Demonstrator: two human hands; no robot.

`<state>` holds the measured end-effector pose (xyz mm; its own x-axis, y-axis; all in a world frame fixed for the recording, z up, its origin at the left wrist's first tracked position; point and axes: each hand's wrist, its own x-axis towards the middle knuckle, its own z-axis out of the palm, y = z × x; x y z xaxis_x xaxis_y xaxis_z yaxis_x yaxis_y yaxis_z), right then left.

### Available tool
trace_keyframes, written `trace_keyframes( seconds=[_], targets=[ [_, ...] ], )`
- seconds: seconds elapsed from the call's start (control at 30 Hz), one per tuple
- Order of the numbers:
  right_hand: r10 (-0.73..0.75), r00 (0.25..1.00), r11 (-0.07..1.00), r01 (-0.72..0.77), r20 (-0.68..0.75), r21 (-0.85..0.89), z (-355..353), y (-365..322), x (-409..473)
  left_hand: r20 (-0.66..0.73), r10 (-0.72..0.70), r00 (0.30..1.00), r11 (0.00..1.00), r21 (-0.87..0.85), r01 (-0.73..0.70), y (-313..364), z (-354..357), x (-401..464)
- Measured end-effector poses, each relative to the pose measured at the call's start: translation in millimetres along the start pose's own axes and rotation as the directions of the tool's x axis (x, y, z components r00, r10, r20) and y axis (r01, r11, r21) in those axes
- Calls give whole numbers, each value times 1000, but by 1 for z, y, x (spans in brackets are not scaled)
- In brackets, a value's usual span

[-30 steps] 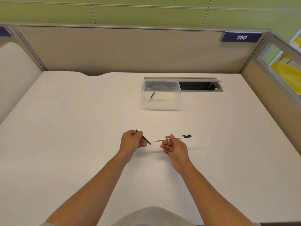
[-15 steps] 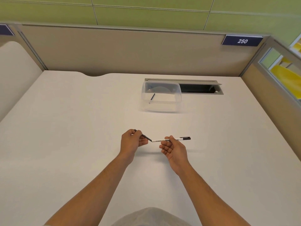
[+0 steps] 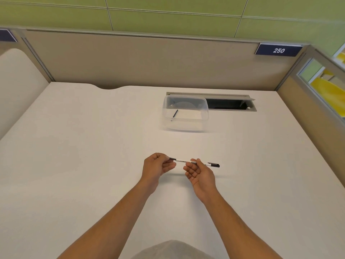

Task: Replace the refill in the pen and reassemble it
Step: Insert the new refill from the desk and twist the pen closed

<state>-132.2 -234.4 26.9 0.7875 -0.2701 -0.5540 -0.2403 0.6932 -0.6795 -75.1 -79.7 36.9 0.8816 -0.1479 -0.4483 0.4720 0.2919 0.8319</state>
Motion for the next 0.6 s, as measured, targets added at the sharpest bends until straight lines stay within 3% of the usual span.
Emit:
trace_keyframes(
  seconds=[0.23,0.4,0.5,0.6],
  targets=[
    [-10,999,999,11,35,-32,7,3,2,152,-27,988,983,184,-1,-8,8,-4],
    [-26,998,998,28,50,-48,8,4,3,241,-5,971,929,360,-85,-10,6,-6],
    [-28,999,998,30,42,-60,7,6,4,246,34,969,838,521,-162,-13,4,-3],
    [-17,1000,998,19,26,-66,6,8,5,271,57,961,676,697,-237,-17,0,1]
  ],
)
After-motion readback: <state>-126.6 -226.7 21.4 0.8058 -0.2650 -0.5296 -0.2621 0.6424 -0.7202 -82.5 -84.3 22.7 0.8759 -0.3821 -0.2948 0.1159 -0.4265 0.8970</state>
